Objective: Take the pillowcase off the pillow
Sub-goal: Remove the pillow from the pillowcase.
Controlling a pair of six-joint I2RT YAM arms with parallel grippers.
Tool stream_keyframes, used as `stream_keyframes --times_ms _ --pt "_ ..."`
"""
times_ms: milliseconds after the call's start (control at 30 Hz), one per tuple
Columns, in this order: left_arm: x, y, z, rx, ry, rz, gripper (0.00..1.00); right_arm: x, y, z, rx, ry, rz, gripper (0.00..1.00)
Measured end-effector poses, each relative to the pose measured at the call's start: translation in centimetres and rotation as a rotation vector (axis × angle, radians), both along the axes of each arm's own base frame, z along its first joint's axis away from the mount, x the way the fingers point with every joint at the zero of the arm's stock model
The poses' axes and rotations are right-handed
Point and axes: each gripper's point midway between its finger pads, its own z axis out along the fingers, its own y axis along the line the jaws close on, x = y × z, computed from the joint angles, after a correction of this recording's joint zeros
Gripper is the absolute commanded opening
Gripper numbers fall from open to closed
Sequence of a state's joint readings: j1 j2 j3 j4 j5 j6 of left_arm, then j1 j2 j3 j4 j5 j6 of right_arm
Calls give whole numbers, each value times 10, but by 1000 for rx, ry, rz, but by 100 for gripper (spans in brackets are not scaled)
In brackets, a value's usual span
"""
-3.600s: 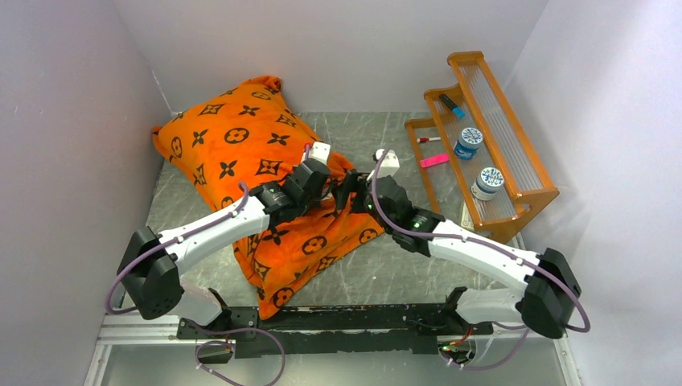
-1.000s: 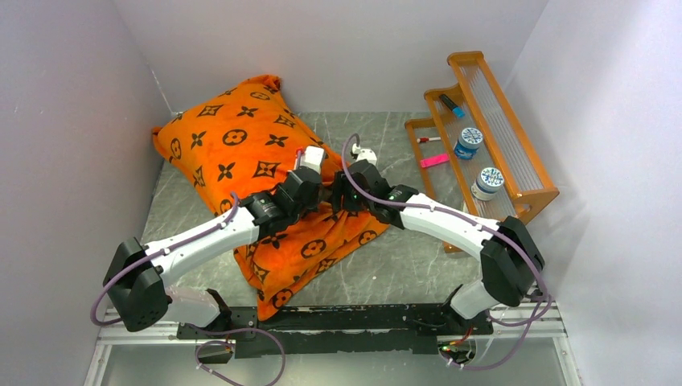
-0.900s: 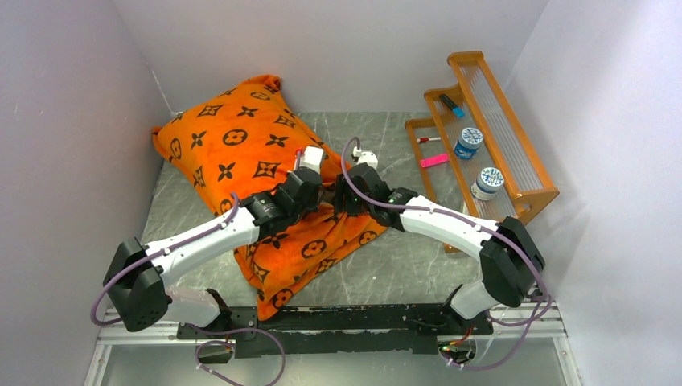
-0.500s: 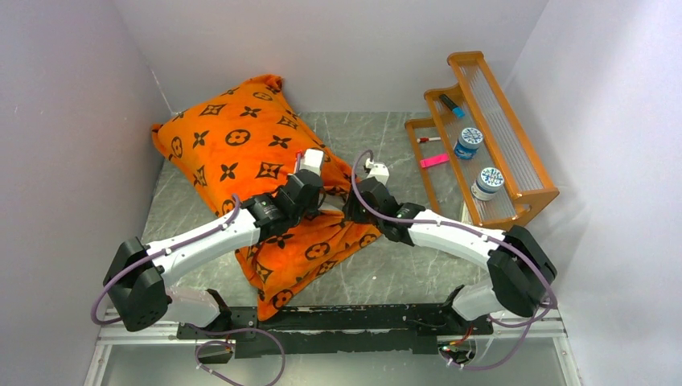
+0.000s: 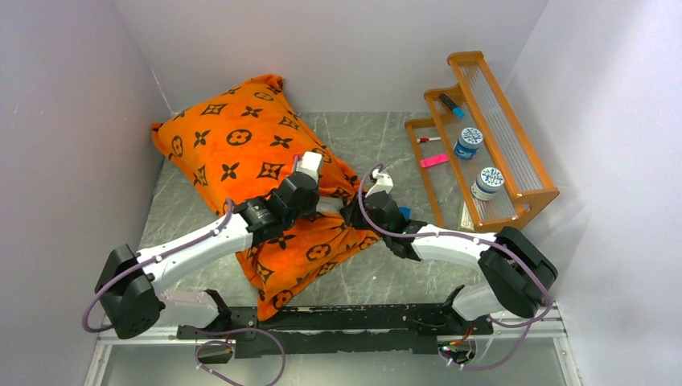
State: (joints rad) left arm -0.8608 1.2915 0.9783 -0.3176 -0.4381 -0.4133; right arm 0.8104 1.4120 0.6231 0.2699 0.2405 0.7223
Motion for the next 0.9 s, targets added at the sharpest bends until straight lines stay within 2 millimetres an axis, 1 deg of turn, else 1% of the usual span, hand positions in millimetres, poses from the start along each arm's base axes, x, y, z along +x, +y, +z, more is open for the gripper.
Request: stream_keyframes --times_ms 67,167,267,400,500,600,700,800,900 --pt "-3 -1 4 -12 -2 -27 43 -1 3 1 28 -21 20 0" --pt "-8 -7 7 -23 2 -76 51 -3 4 3 77 -52 45 0" --pt "-14 -14 6 -30 12 -114 58 -6 7 11 133 -90 70 0" --pt "-26 -28 11 -37 15 -180 62 -9 10 21 185 -135 106 0" --pt "-37 -43 21 -46 0 -223 68 -10 11 24 200 -150 118 0" --pt "-50 -57 32 -31 -30 -250 72 -12 11 25 209 -157 122 0" --pt "-57 -71 36 1 -41 -255 73 -13 10 23 215 -161 122 0" --pt "-56 -82 34 34 -42 -235 71 -13 11 26 226 -171 126 0" --pt "-50 -79 19 99 -30 -193 71 -14 10 28 232 -177 129 0"
